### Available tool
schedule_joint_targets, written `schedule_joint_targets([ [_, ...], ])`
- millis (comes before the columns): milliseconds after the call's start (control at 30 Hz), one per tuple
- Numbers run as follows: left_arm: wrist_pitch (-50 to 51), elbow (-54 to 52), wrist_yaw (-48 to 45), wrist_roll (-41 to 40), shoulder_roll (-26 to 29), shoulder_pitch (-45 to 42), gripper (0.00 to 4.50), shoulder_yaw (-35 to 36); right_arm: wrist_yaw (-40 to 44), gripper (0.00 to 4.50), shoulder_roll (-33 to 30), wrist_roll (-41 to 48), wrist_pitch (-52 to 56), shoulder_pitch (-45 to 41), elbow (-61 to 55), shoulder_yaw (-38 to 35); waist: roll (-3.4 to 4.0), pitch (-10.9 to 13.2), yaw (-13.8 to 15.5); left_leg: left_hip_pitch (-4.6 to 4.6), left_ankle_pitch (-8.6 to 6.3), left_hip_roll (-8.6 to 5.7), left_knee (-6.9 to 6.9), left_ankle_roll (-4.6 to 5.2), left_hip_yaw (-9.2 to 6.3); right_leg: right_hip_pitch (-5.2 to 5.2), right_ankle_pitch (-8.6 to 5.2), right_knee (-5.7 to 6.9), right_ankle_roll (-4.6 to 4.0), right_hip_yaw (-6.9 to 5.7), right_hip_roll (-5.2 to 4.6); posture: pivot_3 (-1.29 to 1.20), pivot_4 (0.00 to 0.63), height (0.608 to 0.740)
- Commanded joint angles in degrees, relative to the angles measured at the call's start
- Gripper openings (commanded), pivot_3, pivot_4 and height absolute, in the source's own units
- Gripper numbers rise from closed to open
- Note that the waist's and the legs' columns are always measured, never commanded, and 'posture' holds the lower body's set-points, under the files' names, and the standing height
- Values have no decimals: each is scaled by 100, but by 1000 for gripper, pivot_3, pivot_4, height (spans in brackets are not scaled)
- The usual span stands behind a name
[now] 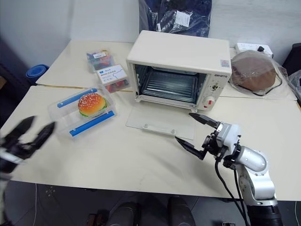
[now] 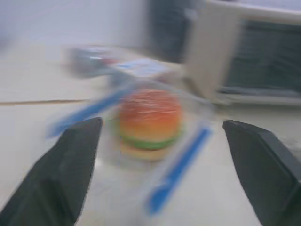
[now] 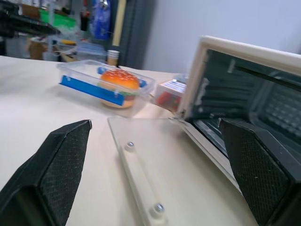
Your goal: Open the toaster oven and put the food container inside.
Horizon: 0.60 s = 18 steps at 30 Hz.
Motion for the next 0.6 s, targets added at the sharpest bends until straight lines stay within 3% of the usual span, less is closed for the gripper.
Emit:
schedule_joint_targets([
  [33, 328, 317, 345, -295, 272, 326, 4468, 679, 237, 4500, 35, 265, 117, -163, -215, 148, 0, 0, 30, 0, -3, 0, 0, 1, -1, 3, 0, -5, 0, -1, -1, 0, 150, 740],
  [200, 1170, 519, 586, -372, 1024, 144, 4468, 300, 387, 4500, 43, 410, 131, -561, -301, 152, -5, -2, 76, -2, -12, 0, 0, 5, -12, 11, 0, -16, -3, -11, -10, 0, 150, 740],
  [400, 3077, 1337, 1315, -688, 1928, -1212, 4468, -523, 489, 4500, 11, 162, -100, -584, -109, 127, -8, -4, 51, -1, -16, -1, -12, -3, -19, 10, 3, -20, -12, -15, -9, 0, 150, 740],
  [600, 4311, 2757, 1886, -481, 2174, -2933, 4468, -1123, 617, 4500, -66, 9, -353, -376, -3, 60, -14, -7, 2, -22, -4, 6, -14, -37, -2, -35, 2, -7, -12, -8, 9, 0, 150, 740],
])
